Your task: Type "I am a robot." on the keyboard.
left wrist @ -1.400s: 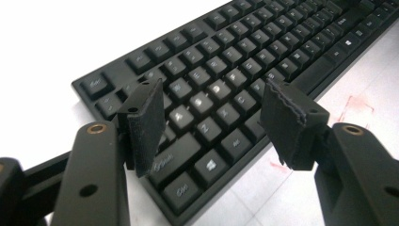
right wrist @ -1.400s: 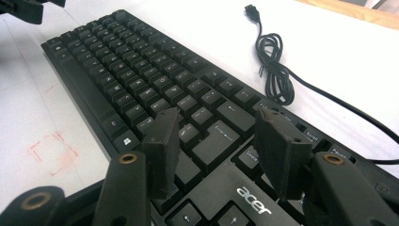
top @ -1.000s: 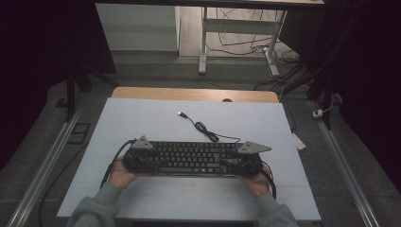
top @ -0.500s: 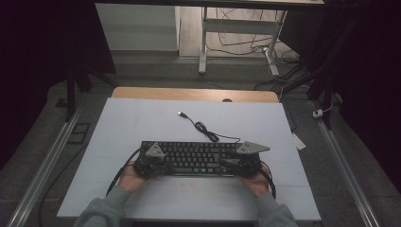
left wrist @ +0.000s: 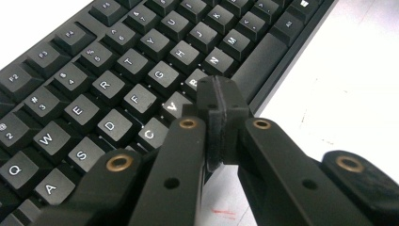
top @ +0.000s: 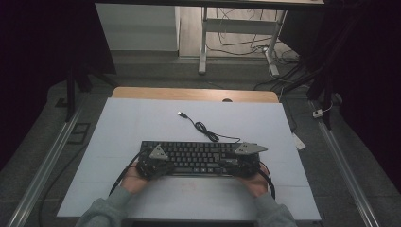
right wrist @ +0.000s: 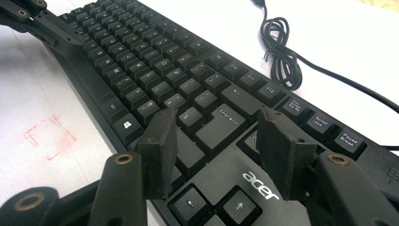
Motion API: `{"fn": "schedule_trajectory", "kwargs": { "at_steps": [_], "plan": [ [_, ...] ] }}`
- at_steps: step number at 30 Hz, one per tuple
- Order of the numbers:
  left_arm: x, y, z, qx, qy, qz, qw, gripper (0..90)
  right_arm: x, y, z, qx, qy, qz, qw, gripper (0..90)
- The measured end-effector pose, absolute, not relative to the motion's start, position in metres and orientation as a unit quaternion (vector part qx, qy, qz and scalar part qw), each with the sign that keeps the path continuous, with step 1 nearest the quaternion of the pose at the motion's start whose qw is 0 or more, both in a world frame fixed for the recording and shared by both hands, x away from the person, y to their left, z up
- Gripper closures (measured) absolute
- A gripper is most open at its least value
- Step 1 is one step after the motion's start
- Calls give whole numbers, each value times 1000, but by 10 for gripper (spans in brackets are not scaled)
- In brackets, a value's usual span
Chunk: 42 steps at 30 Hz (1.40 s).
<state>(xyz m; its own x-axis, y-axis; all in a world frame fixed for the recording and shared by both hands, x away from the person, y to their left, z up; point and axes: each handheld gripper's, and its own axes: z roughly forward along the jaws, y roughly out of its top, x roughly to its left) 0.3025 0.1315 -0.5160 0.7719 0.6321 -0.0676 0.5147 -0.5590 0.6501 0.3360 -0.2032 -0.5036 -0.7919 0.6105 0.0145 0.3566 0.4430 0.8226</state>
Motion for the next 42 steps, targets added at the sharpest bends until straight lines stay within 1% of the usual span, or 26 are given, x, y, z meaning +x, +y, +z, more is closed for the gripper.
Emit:
{"fn": "schedule_trajectory", "kwargs": {
  "at_steps": [11, 14, 19, 24, 28, 32, 36, 42],
  "plan": [
    [303, 130, -520, 880, 326, 89, 333, 889, 336, -205, -504, 289, 836, 443, 144, 482],
    [300, 130, -517, 882, 318, 106, 330, 889, 336, -205, -503, 289, 836, 442, 146, 482],
    [298, 139, -507, 868, 328, 123, 352, 881, 336, -205, -503, 288, 837, 442, 146, 481],
    [295, 156, -499, 847, 355, 128, 373, 757, 336, -205, -504, 288, 837, 443, 146, 480],
    [295, 169, -495, 828, 389, 135, 381, 563, 336, -204, -503, 285, 838, 441, 147, 479],
    [298, 176, -498, 831, 404, 120, 363, 443, 336, -203, -504, 285, 838, 440, 148, 474],
    [299, 182, -500, 829, 416, 123, 353, 400, 337, -203, -505, 286, 839, 439, 148, 471],
    [299, 188, -500, 822, 426, 126, 355, 379, 336, -202, -505, 283, 840, 438, 147, 470]
  ]
}}
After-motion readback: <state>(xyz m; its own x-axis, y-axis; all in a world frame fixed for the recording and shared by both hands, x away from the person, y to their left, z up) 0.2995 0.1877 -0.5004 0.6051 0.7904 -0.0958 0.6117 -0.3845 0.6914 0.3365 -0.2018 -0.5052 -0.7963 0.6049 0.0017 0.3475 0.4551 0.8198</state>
